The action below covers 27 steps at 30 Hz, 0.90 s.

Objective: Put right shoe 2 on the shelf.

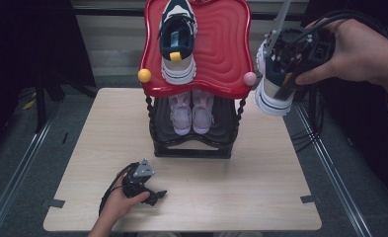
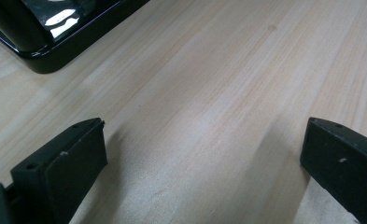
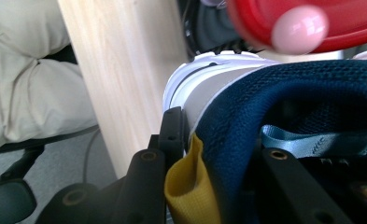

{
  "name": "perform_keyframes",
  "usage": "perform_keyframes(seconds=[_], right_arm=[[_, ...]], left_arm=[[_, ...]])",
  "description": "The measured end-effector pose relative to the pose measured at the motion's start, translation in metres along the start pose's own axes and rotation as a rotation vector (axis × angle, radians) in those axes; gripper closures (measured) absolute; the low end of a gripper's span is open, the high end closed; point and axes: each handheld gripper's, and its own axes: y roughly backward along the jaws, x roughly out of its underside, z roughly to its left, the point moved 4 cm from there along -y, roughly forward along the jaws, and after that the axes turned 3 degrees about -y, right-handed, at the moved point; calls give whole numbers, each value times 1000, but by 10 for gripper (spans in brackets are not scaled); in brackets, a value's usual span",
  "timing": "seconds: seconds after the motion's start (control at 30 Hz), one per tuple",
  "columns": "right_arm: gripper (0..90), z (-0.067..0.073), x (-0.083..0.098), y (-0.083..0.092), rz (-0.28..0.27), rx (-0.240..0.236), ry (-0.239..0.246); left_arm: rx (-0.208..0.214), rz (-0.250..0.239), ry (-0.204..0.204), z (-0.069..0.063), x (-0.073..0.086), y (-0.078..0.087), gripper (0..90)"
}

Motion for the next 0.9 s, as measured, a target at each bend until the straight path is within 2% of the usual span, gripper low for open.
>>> perform_keyframes(seconds=[0.43,0.63,0.9], right_arm=[[716,-6,-27,22,-27,73,14],[715,-9,-43,24,-31,110,30],[715,-12,-63,20,-40,135,53]], left_arm=[[-2,0,-1,0,0,0,0],[2,0,-2,0,0,0,0],[3,0,-1,0,0,0,0]])
